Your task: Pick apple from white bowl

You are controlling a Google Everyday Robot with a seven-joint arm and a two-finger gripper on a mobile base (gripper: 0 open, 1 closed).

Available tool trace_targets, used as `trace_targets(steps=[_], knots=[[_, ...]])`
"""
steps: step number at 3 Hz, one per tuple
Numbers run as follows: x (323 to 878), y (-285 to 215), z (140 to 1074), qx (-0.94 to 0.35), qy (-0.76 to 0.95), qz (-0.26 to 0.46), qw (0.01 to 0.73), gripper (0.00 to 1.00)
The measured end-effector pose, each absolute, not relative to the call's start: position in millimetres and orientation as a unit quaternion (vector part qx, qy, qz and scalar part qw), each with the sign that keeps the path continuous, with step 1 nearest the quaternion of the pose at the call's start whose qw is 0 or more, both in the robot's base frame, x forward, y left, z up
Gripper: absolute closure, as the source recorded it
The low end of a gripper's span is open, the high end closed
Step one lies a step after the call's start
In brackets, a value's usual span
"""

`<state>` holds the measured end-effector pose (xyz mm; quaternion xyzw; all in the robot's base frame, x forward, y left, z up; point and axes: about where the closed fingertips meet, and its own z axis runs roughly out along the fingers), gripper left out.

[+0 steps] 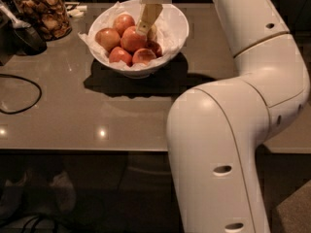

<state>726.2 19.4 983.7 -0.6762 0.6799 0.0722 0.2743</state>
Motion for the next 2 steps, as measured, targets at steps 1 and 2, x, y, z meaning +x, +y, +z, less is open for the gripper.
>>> trace_targets(steps=[1,2], knots=[[729.4,24.1,977.7,-0.677,0.68,0.079,0.272,0.24],[729.7,31.7,968.6,-0.677,0.68,0.093,0.267,0.24]])
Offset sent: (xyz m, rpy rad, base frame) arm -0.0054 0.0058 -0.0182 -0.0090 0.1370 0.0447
